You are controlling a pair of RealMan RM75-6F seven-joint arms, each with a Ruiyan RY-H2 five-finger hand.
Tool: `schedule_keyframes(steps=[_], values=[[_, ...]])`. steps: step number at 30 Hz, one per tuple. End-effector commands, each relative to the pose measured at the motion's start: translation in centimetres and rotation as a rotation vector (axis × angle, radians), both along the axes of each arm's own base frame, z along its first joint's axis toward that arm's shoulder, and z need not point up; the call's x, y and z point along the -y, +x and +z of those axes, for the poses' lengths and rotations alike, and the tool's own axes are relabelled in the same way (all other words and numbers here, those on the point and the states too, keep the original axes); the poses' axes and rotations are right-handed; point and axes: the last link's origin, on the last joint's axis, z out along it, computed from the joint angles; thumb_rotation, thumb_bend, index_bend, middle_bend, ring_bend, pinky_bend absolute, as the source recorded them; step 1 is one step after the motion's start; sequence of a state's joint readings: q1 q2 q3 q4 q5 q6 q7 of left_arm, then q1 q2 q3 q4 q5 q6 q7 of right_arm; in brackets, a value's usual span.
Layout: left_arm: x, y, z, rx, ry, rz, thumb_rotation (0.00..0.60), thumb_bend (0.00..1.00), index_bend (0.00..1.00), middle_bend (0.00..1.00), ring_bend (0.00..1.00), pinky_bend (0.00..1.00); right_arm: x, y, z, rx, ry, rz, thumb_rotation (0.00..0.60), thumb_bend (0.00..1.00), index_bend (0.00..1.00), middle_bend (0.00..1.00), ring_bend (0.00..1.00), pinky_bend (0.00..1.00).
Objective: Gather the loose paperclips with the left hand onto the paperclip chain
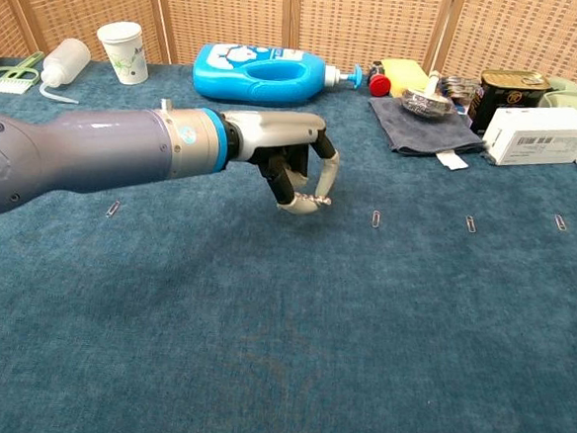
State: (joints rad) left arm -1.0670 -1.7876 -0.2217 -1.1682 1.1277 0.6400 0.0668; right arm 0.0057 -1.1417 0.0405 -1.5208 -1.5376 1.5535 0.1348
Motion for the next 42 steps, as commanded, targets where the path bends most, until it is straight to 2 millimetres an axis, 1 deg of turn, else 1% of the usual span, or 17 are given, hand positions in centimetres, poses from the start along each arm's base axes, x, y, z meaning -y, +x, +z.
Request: schedule_keyframes(steps=[1, 2, 5, 9, 10, 12, 15, 18, 21, 24, 27, 33, 38, 42], values=[[-0.2, -0.2, 1.1, 0.016, 0.015, 0.006, 0.600, 0.39, 0.67, 1.00, 1.00, 1.00, 0.0, 0.0, 0.0, 0.000, -0.001, 0.000, 0.600, 0.51, 0.00, 0.12, 0.10, 0.22], [-0.3, -0.4, 1.5, 0.017, 0.020, 0.005, 0.600, 0.39, 0.67, 1.00, 1.00, 1.00, 0.0, 0.0, 0.0, 0.000, -0.001, 0.001, 0.600, 0.51, 0.00, 0.12, 0.10, 0.22], [-0.4, -1.7, 3.6, 0.006, 0.052, -0.002, 0.600, 0.39, 0.67, 1.00, 1.00, 1.00, 0.1, 0.2, 0.0, 0.000, 0.001, 0.006, 0.600, 0.51, 0.00, 0.12, 0.10, 0.22], [-0.2, -3.9, 6.2, -0.015, 0.082, 0.016, 0.600, 0.39, 0.67, 1.00, 1.00, 1.00, 0.4, 0.3, -0.5, 0.004, 0.015, 0.013, 0.600, 0.51, 0.00, 0.12, 0.10, 0.22], [-0.2, -4.8, 7.0, -0.025, 0.095, 0.028, 0.600, 0.39, 0.67, 1.00, 1.00, 1.00, 0.5, 0.4, -0.7, 0.003, 0.023, 0.016, 0.600, 0.51, 0.00, 0.12, 0.10, 0.22], [0.0, -5.6, 7.9, -0.036, 0.104, 0.036, 0.600, 0.39, 0.67, 1.00, 1.00, 1.00, 0.6, 0.6, -0.9, 0.001, 0.028, 0.020, 0.600, 0.51, 0.00, 0.12, 0.10, 0.22], [0.4, -7.9, 9.9, -0.058, 0.130, 0.066, 0.600, 0.39, 0.67, 1.00, 1.00, 1.00, 0.8, 1.0, -1.1, -0.002, 0.037, 0.034, 0.600, 0.51, 0.00, 0.12, 0.10, 0.22], [1.0, -9.4, 10.9, -0.073, 0.135, 0.083, 0.600, 0.39, 0.67, 1.00, 1.00, 1.00, 0.8, 1.2, -1.2, -0.004, 0.039, 0.038, 0.600, 0.51, 0.00, 0.12, 0.10, 0.22], [1.9, -11.5, 11.8, -0.087, 0.136, 0.116, 0.600, 0.39, 0.67, 1.00, 1.00, 1.00, 0.8, 1.3, -1.4, -0.001, 0.042, 0.040, 0.600, 0.51, 0.00, 0.12, 0.10, 0.22], [2.6, -12.9, 12.3, -0.077, 0.134, 0.149, 0.600, 0.39, 0.67, 1.00, 1.00, 1.00, 0.9, 1.4, -1.5, 0.001, 0.046, 0.045, 0.600, 0.51, 0.00, 0.12, 0.10, 0.22], [3.1, -13.7, 12.3, -0.073, 0.125, 0.163, 0.600, 0.39, 0.67, 1.00, 1.00, 1.00, 0.8, 1.6, -1.6, -0.002, 0.048, 0.053, 0.600, 0.51, 0.00, 0.12, 0.10, 0.22], [3.9, -14.2, 11.8, -0.068, 0.102, 0.164, 0.600, 0.39, 0.67, 1.00, 1.00, 1.00, 0.7, 1.6, -1.7, -0.001, 0.053, 0.050, 0.600, 0.51, 0.00, 0.12, 0.10, 0.22], [4.0, -14.9, 11.4, -0.064, 0.094, 0.190, 0.600, 0.39, 0.67, 1.00, 1.00, 1.00, 0.6, 1.6, -1.6, 0.001, 0.049, 0.053, 0.600, 0.51, 0.00, 0.12, 0.10, 0.22], [3.9, -15.5, 10.6, -0.075, 0.074, 0.212, 0.600, 0.39, 0.67, 1.00, 1.00, 1.00, 0.5, 1.4, -1.6, 0.000, 0.051, 0.045, 0.600, 0.51, 0.00, 0.12, 0.10, 0.22]])
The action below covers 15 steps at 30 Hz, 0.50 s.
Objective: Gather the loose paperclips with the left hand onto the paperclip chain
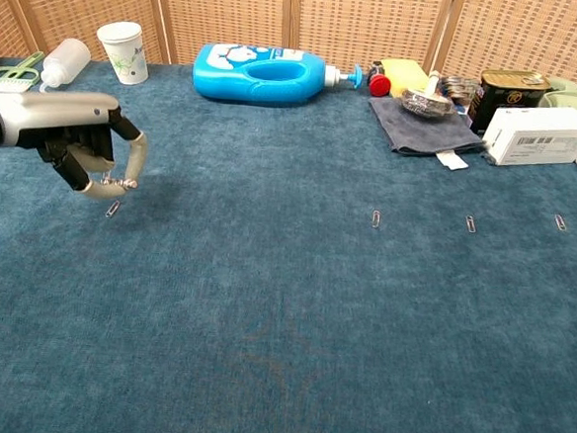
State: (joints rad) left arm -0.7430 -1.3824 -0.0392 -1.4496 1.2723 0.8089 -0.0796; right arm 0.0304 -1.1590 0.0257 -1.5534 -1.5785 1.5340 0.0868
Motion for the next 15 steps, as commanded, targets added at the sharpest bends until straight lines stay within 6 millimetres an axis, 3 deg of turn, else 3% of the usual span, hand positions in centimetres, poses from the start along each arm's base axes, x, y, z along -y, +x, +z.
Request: schedule_keyframes(steps=[1, 15], values=[[-0.1, -0.4, -0.7, -0.006, -0.012, 0.012, 0.600, 0.39, 0.67, 1.00, 1.00, 1.00, 0.0, -0.1, 0.0, -0.001, 0.001, -0.003, 0.600, 0.51, 0.00, 0.12, 0.10, 0.22], [-0.5, -0.6, -1.7, -0.028, -0.032, 0.015, 0.600, 0.39, 0.67, 1.00, 1.00, 1.00, 0.0, -0.1, 0.1, -0.006, -0.004, -0.012, 0.600, 0.51, 0.00, 0.12, 0.10, 0.22]])
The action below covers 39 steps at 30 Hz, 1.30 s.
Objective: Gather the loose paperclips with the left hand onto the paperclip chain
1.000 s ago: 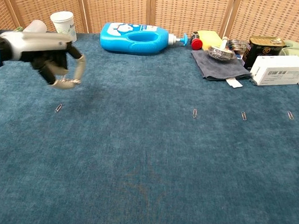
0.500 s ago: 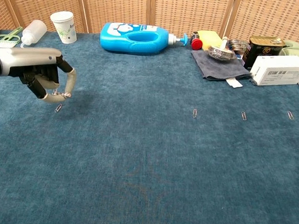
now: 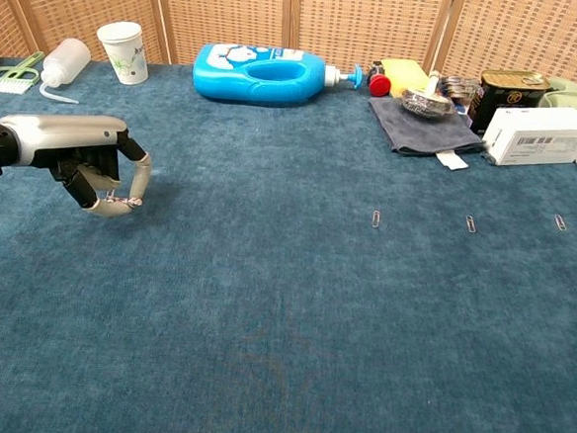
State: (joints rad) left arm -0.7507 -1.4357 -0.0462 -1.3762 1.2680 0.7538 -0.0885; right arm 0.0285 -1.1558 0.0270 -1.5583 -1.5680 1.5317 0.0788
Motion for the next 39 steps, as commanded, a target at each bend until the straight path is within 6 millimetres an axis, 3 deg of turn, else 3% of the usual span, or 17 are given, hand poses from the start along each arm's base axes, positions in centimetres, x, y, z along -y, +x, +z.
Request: schedule_keyframes(steps=[1, 5, 13, 17, 24, 33, 36, 39], values=[[0.0, 0.0, -0.1, -0.006, -0.004, -0.005, 0.600, 0.39, 0.67, 1.00, 1.00, 1.00, 0.0, 0.0, 0.0, 0.000, -0.001, 0.000, 0.600, 0.51, 0.00, 0.12, 0.10, 0.22], [-0.2, 0.3, -0.2, 0.003, 0.001, -0.008, 0.600, 0.39, 0.67, 1.00, 1.00, 1.00, 0.0, 0.0, 0.1, 0.000, -0.002, -0.001, 0.600, 0.51, 0.00, 0.12, 0.10, 0.22], [-2.5, 4.0, 2.0, 0.037, 0.083, -0.103, 0.600, 0.39, 0.67, 1.00, 1.00, 1.00, 0.0, 0.0, 0.1, 0.000, -0.001, -0.001, 0.600, 0.51, 0.00, 0.12, 0.10, 0.22], [-4.3, 5.7, 2.1, 0.021, 0.108, -0.123, 0.600, 0.39, 0.67, 1.00, 1.00, 1.00, 0.1, 0.0, 0.0, 0.003, -0.001, 0.002, 0.600, 0.51, 0.00, 0.12, 0.10, 0.22], [-7.9, 7.7, 0.9, -0.015, 0.167, -0.110, 0.600, 0.39, 0.66, 1.00, 1.00, 1.00, 0.0, 0.0, 0.2, -0.001, -0.009, -0.001, 0.600, 0.51, 0.00, 0.12, 0.10, 0.22], [-11.0, 9.4, -1.6, -0.017, 0.181, -0.024, 0.600, 0.39, 0.63, 1.00, 1.00, 1.00, 0.2, -0.3, 0.3, 0.004, -0.013, -0.013, 0.600, 0.51, 0.00, 0.12, 0.10, 0.22], [-11.1, 9.7, -2.3, -0.033, 0.180, -0.028, 0.600, 0.39, 0.58, 1.00, 0.99, 1.00, 0.2, -0.4, 0.3, 0.004, -0.017, -0.016, 0.600, 0.51, 0.00, 0.12, 0.10, 0.22], [-11.2, 9.8, -3.0, -0.054, 0.169, -0.029, 0.600, 0.38, 0.46, 0.93, 0.90, 0.95, 0.2, -0.6, 0.4, 0.004, -0.018, -0.021, 0.600, 0.51, 0.00, 0.12, 0.10, 0.22]])
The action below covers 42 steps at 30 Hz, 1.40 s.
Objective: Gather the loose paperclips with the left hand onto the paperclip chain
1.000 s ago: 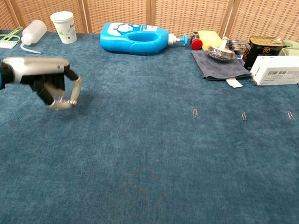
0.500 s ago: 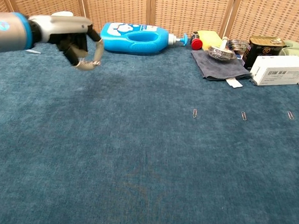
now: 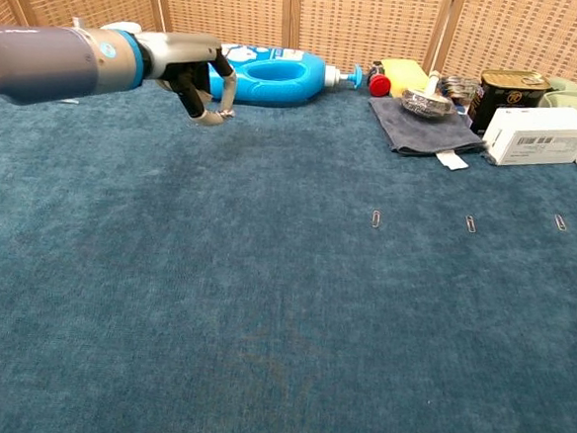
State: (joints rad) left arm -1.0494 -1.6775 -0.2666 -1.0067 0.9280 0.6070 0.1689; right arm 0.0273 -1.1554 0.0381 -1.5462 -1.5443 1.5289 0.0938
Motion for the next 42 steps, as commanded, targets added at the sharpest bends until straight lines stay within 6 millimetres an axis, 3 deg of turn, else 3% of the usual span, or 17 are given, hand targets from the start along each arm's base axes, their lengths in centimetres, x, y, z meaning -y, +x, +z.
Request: schedule_keyframes(steps=[1, 8, 11, 15, 24, 27, 33, 42], values=[[0.0, 0.1, -0.6, -0.018, -0.017, 0.002, 0.600, 0.38, 0.44, 0.90, 0.87, 0.92, 0.0, -0.1, 0.0, 0.001, 0.000, -0.002, 0.600, 0.51, 0.00, 0.12, 0.10, 0.22], [0.4, 0.1, -0.6, -0.010, -0.039, -0.001, 0.600, 0.34, 0.26, 0.56, 0.54, 0.59, 0.1, -0.1, 0.1, 0.001, -0.005, -0.001, 0.600, 0.51, 0.00, 0.12, 0.10, 0.22], [1.0, -0.2, 0.3, 0.018, -0.031, -0.016, 0.600, 0.32, 0.24, 0.47, 0.45, 0.56, 0.3, 0.0, 0.3, -0.003, -0.010, 0.004, 0.600, 0.51, 0.00, 0.12, 0.10, 0.22], [3.7, -2.1, 2.6, 0.096, -0.013, -0.025, 0.600, 0.31, 0.23, 0.42, 0.37, 0.53, 0.9, 0.0, 0.3, -0.004, -0.009, 0.010, 0.600, 0.51, 0.00, 0.12, 0.10, 0.22], [10.1, -8.0, 8.3, 0.130, 0.088, 0.006, 0.600, 0.30, 0.24, 0.41, 0.35, 0.47, 2.0, 0.4, 0.0, -0.011, 0.013, 0.037, 0.600, 0.51, 0.00, 0.12, 0.09, 0.20], [13.5, -10.4, 11.0, 0.128, 0.138, 0.041, 0.600, 0.30, 0.24, 0.41, 0.35, 0.47, 2.2, 0.3, -0.1, -0.013, 0.016, 0.037, 0.600, 0.51, 0.00, 0.12, 0.09, 0.19], [19.2, -13.8, 14.4, 0.123, 0.259, 0.088, 0.600, 0.30, 0.26, 0.41, 0.35, 0.47, 2.4, 0.1, -0.2, -0.016, 0.022, 0.037, 0.600, 0.51, 0.00, 0.11, 0.07, 0.18], [26.8, -17.6, 16.7, 0.090, 0.424, 0.144, 0.600, 0.30, 0.28, 0.41, 0.35, 0.47, 2.4, 0.3, -0.6, -0.041, 0.035, 0.054, 0.600, 0.51, 0.00, 0.08, 0.01, 0.13]])
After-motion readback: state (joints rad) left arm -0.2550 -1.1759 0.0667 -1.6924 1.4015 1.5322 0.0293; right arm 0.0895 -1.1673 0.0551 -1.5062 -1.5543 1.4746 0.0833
